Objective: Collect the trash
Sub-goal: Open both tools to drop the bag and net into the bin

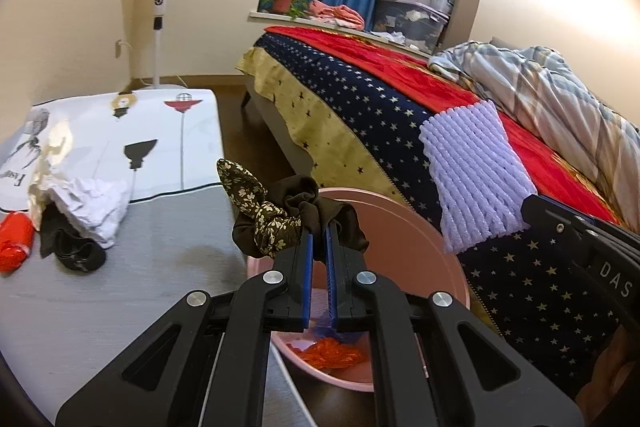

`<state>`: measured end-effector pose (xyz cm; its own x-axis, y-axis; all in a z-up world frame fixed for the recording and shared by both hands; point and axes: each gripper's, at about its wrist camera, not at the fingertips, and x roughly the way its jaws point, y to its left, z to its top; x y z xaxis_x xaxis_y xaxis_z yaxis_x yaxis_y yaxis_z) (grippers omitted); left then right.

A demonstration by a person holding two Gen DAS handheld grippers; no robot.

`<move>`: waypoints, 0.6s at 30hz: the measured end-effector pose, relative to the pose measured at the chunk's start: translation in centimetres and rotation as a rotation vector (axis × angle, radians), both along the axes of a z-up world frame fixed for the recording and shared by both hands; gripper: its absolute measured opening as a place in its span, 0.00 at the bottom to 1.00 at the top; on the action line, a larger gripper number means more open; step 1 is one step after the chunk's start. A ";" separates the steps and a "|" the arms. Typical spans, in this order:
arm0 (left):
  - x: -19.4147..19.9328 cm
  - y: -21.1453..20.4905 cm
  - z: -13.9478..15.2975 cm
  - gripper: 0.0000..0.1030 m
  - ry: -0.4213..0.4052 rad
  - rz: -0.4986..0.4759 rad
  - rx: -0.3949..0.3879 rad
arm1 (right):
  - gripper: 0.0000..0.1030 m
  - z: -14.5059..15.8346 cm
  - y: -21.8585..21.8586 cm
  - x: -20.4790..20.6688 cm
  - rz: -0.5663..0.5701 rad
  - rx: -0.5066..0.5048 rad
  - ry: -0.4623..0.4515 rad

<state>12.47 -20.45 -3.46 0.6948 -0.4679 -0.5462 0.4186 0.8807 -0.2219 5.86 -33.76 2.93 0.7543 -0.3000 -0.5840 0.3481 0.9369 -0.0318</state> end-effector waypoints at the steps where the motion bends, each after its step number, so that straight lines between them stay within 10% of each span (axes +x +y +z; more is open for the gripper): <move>1: 0.0 -0.2 -0.1 0.06 0.003 -0.004 0.000 | 0.09 0.0 -0.1 0.0 -0.003 0.001 0.003; 13: 0.5 -1.8 -0.5 0.06 0.021 -0.030 -0.007 | 0.09 -0.2 -0.4 0.1 -0.011 -0.003 0.016; 18: 0.8 -1.9 -1.1 0.20 0.042 -0.039 0.012 | 0.32 -0.7 -0.7 0.3 -0.037 -0.001 0.046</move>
